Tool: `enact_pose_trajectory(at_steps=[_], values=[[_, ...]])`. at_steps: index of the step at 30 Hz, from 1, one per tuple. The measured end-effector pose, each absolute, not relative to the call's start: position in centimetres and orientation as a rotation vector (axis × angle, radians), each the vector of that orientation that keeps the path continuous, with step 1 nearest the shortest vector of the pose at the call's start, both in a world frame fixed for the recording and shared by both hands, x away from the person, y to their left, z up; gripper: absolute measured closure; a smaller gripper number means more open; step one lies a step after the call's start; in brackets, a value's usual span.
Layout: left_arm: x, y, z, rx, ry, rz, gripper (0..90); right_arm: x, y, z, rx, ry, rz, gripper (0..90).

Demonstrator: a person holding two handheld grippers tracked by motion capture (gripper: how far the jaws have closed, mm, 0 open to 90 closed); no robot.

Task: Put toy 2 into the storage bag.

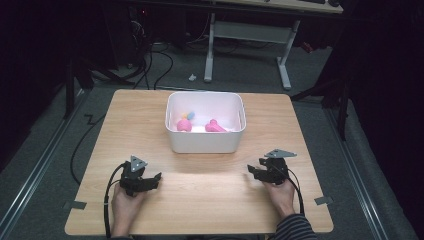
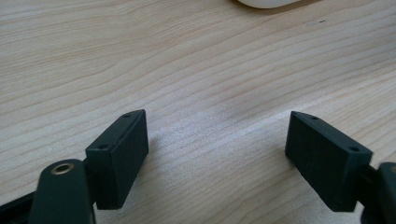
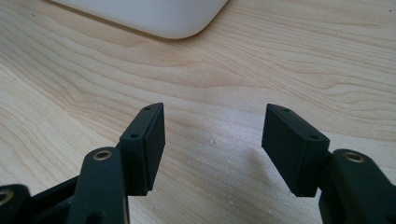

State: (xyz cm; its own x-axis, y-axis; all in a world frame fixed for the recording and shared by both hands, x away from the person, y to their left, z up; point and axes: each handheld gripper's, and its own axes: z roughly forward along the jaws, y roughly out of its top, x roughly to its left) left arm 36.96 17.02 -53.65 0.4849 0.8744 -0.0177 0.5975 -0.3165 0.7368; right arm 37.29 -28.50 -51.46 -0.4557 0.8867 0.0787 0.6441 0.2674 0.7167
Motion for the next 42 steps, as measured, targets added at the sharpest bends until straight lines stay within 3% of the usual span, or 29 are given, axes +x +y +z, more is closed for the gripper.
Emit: enact_pose_trajectory(at_steps=[42], values=[[37.0, 17.0, -53.7, 2.034, 1.218, 0.513, 21.6, 37.3, -27.9, -53.1, 1.345, 2.169, 0.91, 32.3]])
